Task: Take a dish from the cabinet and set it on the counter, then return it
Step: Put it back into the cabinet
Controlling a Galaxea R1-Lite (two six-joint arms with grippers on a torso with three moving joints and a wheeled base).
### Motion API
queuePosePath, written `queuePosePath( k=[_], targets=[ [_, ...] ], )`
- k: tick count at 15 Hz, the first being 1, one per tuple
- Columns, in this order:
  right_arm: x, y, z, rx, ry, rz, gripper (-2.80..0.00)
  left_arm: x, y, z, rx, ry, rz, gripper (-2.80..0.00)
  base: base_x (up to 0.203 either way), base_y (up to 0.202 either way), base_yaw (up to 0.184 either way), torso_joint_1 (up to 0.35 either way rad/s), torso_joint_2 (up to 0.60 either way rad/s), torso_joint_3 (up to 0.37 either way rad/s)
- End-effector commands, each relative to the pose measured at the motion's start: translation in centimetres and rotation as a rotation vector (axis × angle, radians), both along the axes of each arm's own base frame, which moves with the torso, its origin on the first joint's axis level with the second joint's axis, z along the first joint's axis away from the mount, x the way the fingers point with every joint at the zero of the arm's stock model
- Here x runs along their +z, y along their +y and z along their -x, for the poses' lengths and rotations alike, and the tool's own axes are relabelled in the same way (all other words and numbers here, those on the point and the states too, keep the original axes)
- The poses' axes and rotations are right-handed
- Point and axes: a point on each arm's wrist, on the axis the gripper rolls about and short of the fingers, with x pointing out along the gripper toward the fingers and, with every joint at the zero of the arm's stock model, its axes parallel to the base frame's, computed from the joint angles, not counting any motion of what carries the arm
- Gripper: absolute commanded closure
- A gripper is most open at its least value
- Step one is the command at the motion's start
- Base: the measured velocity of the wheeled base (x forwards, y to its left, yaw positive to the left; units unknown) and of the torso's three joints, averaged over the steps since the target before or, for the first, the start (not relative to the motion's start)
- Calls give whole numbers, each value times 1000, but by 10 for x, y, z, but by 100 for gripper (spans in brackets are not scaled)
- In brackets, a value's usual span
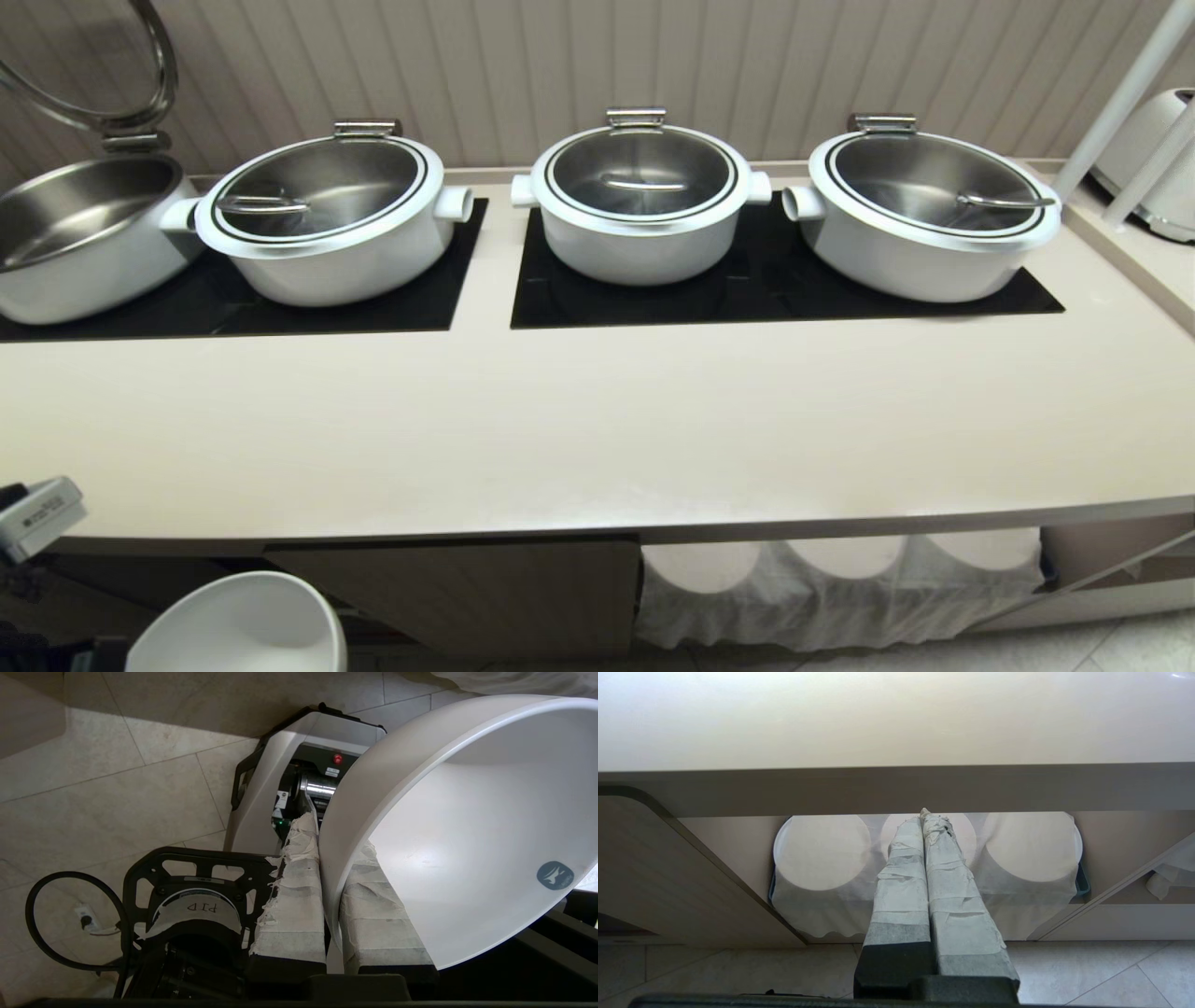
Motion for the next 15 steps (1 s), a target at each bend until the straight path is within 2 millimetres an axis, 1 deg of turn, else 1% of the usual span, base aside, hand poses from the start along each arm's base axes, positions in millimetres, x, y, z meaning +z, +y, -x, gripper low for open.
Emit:
queuePosePath(
  k=[1, 15],
  targets=[
    [0, 0, 0, -1, 0, 0, 0, -1, 0, 0, 5, 8, 0, 0, 0, 0, 0, 0, 0, 0],
    [0, 0, 0, -1, 0, 0, 0, 1, 1, 3, 0, 1, 19, 0, 0, 0, 0, 0, 0, 0]
  ],
)
